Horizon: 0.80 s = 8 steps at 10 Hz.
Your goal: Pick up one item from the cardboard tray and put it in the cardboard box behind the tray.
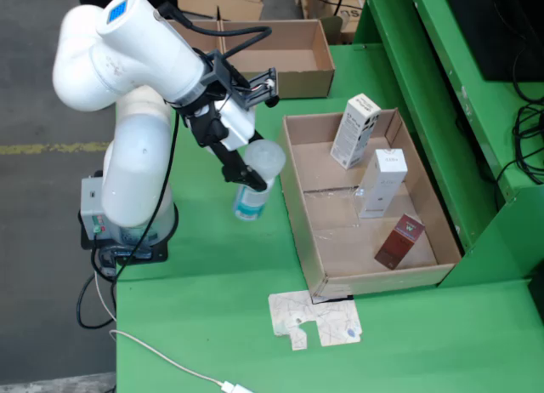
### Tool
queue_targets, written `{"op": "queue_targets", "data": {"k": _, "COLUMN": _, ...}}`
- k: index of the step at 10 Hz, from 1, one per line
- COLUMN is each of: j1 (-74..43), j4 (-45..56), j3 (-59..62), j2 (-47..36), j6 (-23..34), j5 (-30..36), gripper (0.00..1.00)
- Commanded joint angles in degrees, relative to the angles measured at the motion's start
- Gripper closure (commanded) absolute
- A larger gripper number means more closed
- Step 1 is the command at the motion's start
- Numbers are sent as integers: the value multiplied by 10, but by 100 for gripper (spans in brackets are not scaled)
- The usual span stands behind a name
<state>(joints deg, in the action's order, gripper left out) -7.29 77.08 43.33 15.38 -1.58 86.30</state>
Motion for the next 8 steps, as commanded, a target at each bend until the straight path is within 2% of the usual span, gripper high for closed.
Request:
{"op": "queue_targets", "data": {"k": 1, "j1": 518, "j4": -79, "j3": -433, "j2": -318, "j6": -259, "j5": -173, "gripper": 100}}
{"op": "queue_targets", "data": {"k": 2, "j1": 518, "j4": -79, "j3": -433, "j2": -318, "j6": -259, "j5": -173, "gripper": 100}}
{"op": "queue_targets", "data": {"k": 3, "j1": 539, "j4": -85, "j3": -433, "j2": -314, "j6": -271, "j5": -128, "gripper": 100}}
{"op": "queue_targets", "data": {"k": 4, "j1": 539, "j4": -85, "j3": -433, "j2": -314, "j6": -271, "j5": -128, "gripper": 100}}
{"op": "queue_targets", "data": {"k": 5, "j1": 584, "j4": -72, "j3": -433, "j2": -308, "j6": -311, "j5": -169, "gripper": 100}}
{"op": "queue_targets", "data": {"k": 6, "j1": 492, "j4": -16, "j3": -207, "j2": -139, "j6": -248, "j5": -179, "gripper": 100}}
{"op": "queue_targets", "data": {"k": 7, "j1": 358, "j4": -140, "j3": -179, "j2": -8, "j6": -139, "j5": -85, "gripper": 100}}
{"op": "queue_targets", "data": {"k": 8, "j1": 358, "j4": -140, "j3": -179, "j2": -8, "j6": -139, "j5": -85, "gripper": 100}}
